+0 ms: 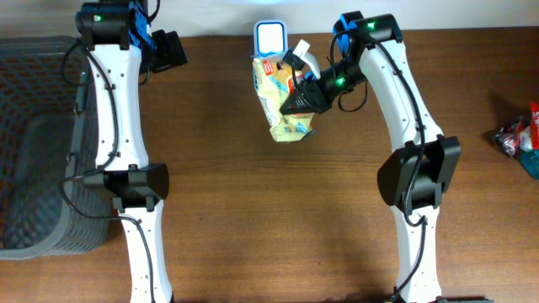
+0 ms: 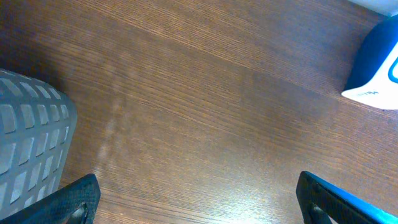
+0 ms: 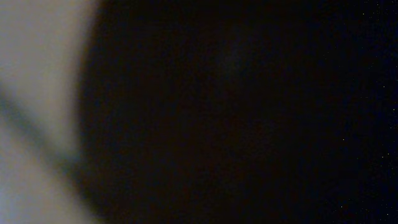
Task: Scan the item barcode
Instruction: 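Lift the yellow bag to the scanner face with the right gripper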
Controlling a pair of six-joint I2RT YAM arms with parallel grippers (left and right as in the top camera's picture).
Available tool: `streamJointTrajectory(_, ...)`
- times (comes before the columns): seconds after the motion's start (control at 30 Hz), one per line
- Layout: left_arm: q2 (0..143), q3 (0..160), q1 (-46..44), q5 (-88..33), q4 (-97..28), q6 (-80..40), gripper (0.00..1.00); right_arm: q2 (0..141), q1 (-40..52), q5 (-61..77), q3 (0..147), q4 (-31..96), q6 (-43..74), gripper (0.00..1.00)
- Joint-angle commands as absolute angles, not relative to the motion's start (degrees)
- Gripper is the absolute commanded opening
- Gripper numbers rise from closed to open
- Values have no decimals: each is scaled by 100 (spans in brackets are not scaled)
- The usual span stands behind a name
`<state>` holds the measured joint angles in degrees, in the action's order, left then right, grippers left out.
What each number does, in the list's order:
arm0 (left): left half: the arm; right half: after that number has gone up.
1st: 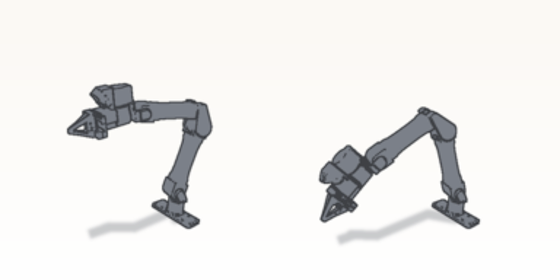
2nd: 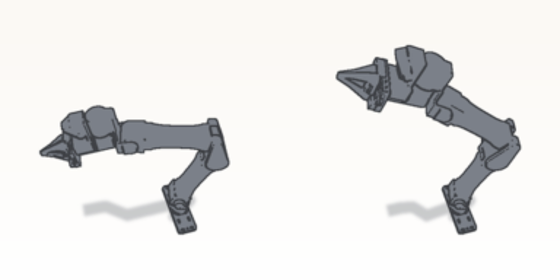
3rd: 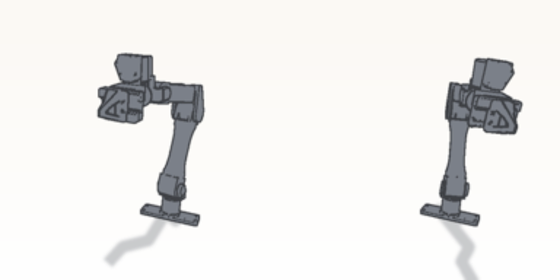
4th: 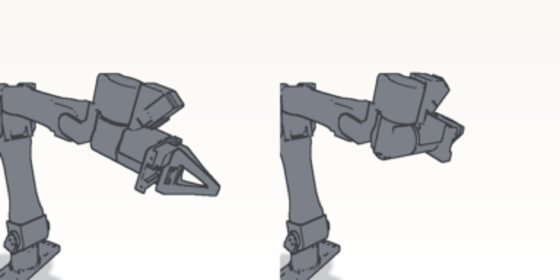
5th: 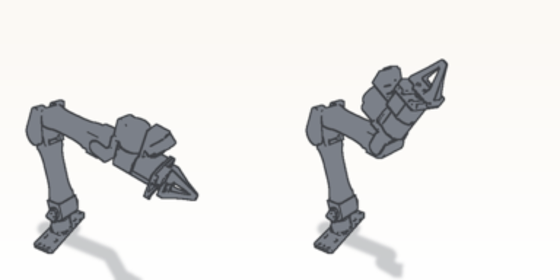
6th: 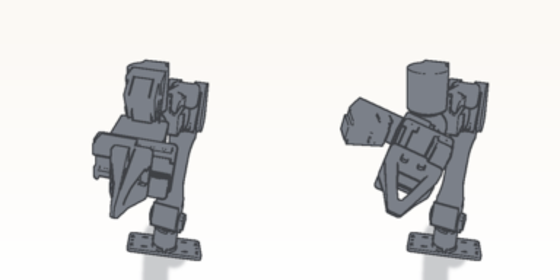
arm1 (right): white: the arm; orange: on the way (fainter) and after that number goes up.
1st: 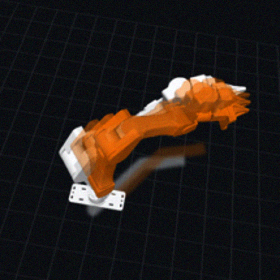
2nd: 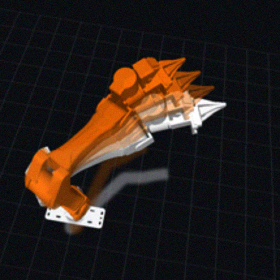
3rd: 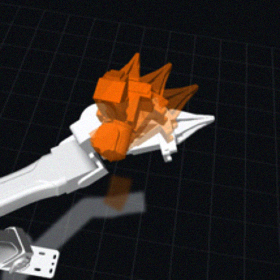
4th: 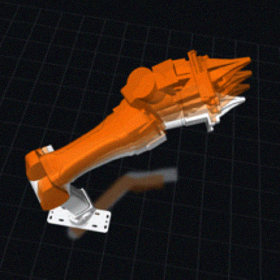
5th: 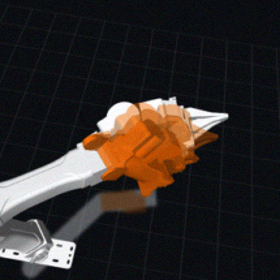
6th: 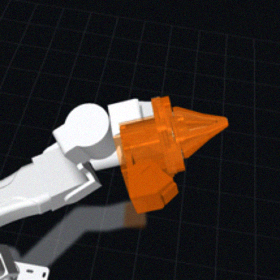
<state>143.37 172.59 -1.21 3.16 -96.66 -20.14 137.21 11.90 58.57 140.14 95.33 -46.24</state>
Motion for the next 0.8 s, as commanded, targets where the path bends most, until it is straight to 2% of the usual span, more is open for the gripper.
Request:
streamJointTrajectory(0.0, 14333, 17244, -117, 274, -9671, -1966, 99, 13611, 1210, 5728, 14068, 8619, -2792, 4)
streamJointTrajectory(0.07, 14333, 17244, -117, 274, -9673, -1966, 99, 13611, 1210, 4742, 14068, 7787, -913, 4)
streamJointTrajectory(0.13, 14333, 17244, -117, 274, -9673, -1966, 99, 13611, 1273, 2749, 14068, 6934, 1531, 4)
streamJointTrajectory(0.2, 14333, 17244, -117, 274, -9671, -1966, 99, 13611, 1400, 1938, 14068, 6364, 2244, 4)
streamJointTrajectory(0.33, 14333, 17244, -117, 274, -9673, -1966, 99, 13701, 1865, 794, 14068, 5157, 2738, 4)
streamJointTrajectory(0.47, 14335, 17244, -117, 274, -9673, -1966, 99, 14114, 2220, 226, 14068, 4049, 2775, 7)
streamJointTrajectory(0.6, 14335, 17244, -117, 274, -9671, -1966, 99, 14368, 2244, 207, 14068, 3520, 2956, 8)
streamJointTrajectory(0.77, 14333, 17244, -117, 274, -9671, -1966, 99, 14595, 2244, 165, 14068, 3433, 3339, 8)
